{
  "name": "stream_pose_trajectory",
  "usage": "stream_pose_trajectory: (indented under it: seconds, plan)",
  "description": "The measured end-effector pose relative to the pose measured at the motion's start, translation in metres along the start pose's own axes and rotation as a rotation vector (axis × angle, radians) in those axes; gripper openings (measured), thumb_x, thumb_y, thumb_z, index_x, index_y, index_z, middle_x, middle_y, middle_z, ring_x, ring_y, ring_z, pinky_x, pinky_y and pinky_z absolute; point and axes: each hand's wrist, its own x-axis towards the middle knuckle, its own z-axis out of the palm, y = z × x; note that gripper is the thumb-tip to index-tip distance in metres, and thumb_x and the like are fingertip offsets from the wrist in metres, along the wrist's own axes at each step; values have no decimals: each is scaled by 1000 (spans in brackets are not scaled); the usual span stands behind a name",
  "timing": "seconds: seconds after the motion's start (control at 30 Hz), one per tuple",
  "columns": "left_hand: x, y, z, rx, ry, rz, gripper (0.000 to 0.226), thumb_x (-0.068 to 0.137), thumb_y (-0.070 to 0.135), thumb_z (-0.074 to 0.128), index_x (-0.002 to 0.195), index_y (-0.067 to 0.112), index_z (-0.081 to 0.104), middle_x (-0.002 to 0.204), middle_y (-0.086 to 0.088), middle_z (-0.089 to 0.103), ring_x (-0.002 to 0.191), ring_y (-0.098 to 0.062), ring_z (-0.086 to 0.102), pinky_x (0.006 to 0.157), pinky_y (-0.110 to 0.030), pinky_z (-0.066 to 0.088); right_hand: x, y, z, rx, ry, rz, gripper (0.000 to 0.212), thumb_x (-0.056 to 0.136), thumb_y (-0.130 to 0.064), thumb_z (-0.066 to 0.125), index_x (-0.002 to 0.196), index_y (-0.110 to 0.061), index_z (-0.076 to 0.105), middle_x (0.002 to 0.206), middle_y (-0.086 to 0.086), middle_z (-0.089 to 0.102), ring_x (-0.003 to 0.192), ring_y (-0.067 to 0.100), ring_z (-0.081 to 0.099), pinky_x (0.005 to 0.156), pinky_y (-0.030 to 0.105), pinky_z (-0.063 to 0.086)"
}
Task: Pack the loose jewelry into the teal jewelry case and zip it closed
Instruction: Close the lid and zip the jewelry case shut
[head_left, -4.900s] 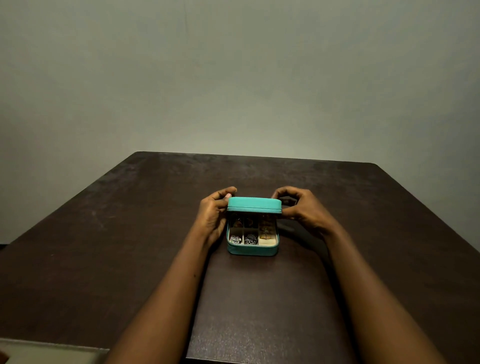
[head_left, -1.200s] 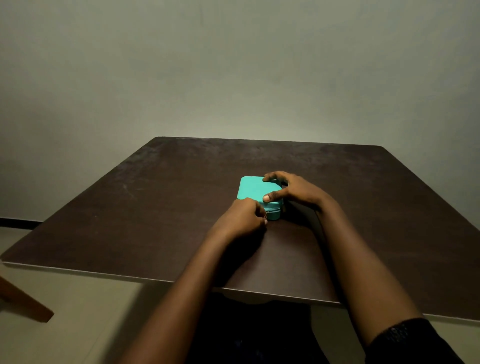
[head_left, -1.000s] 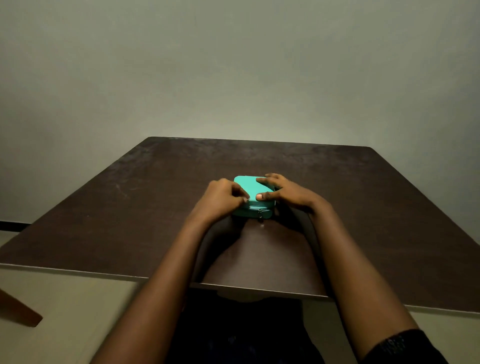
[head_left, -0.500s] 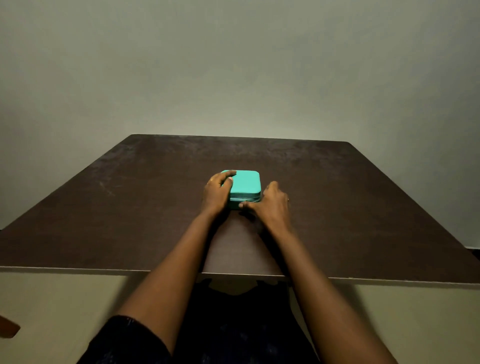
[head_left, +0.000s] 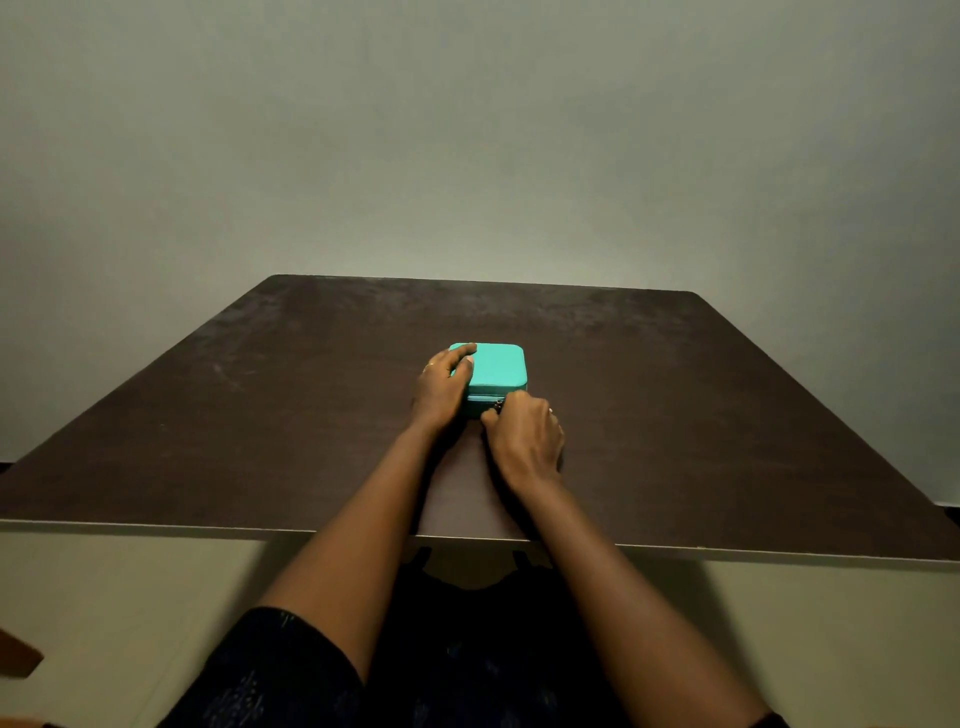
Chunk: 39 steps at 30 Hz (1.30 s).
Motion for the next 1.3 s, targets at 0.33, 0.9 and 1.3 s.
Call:
stream_pose_trajectory:
  seconds: [0.33,0.9,1.3]
  plan:
    - [3,-3,1,-4,-8,9,33,95,19,44,123,18,61,138,-8,50,129,-22,43,109,-42,34,17,7,-17,-99,-45,-58,35,86,-27,57,109,-2,64,111,18,65,104,35,58,84,37,46]
    - [-5,5,0,-17,30,-8,35,92,13,44,122,18,60,132,-6,55,122,-23,47,104,-35,37,73,44,-44,-337,-96,-154,21,92,-28,53,93,-17,72,104,12,67,110,31,55,91,38,35]
    - [-2,6,-4,1,35,-65,37,93,21,46,129,18,40,131,-7,53,116,-27,50,99,-43,41,126,42,-20,-405,-72,-257,33,95,-39,47,109,-19,69,113,11,65,115,31,52,91,41,39]
